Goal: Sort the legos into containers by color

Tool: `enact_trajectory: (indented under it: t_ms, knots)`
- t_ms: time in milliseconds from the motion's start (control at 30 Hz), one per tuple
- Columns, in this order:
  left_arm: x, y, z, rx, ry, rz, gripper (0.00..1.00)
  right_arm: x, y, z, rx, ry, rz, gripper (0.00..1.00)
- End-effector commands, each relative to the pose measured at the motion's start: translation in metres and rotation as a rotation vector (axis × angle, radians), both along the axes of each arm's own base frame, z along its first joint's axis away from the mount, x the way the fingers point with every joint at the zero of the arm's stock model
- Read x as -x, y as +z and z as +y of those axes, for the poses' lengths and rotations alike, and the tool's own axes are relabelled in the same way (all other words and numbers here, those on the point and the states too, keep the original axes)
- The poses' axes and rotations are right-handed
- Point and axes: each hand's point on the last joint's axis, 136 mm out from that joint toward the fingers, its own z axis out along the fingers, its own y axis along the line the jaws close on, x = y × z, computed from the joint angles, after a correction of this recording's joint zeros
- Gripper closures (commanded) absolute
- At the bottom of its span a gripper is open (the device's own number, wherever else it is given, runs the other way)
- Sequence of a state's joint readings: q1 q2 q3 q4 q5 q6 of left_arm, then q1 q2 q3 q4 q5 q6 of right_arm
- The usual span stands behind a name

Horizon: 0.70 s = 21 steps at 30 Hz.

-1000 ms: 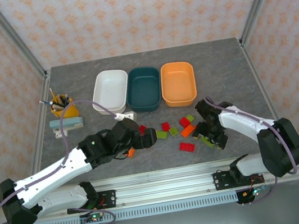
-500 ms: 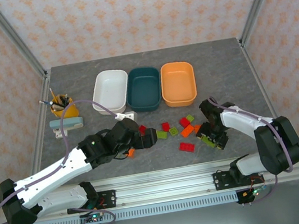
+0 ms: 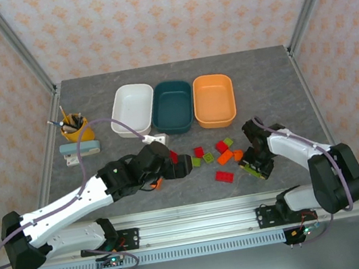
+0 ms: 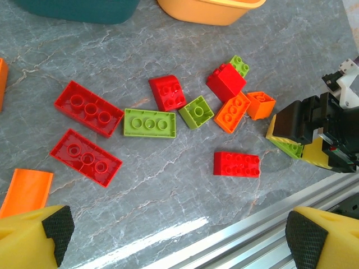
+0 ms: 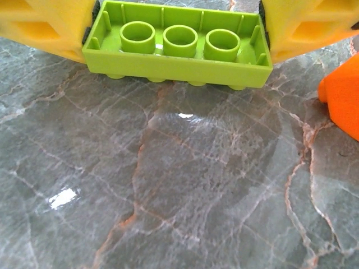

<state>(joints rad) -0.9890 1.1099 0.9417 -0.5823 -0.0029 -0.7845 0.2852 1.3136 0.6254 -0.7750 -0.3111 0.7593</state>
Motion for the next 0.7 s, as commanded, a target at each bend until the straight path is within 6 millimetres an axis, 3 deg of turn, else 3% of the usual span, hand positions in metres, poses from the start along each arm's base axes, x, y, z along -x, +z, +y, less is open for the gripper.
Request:
enact_trajectory:
  t_ms: [0,100,333,500,667]
  knots:
    - [-0.002,0.015,-0.009,0.029,-0.012,-0.034,0.0,0.0,-0.002,-0.008,0.032,0.014,-0.042,0.39]
    - [-0.004,0.019,-0.011,0.037,-0.003,-0.04,0.0,-0.005,0.022,-0.011,0.049,0.039,-0.101,0.41]
    - [-0.024,0.06,-0.003,0.046,0.079,-0.123,0.0,-0.044,0.11,0.01,0.093,0.201,-0.304,0.42]
    - [-0.051,0.079,0.006,0.104,0.149,-0.108,0.0,-0.103,0.141,0.035,0.102,0.266,-0.372,0.42]
    - [-0.078,0.084,0.025,0.111,0.234,-0.082,0.0,-0.18,0.138,0.061,0.123,0.306,-0.367,0.42]
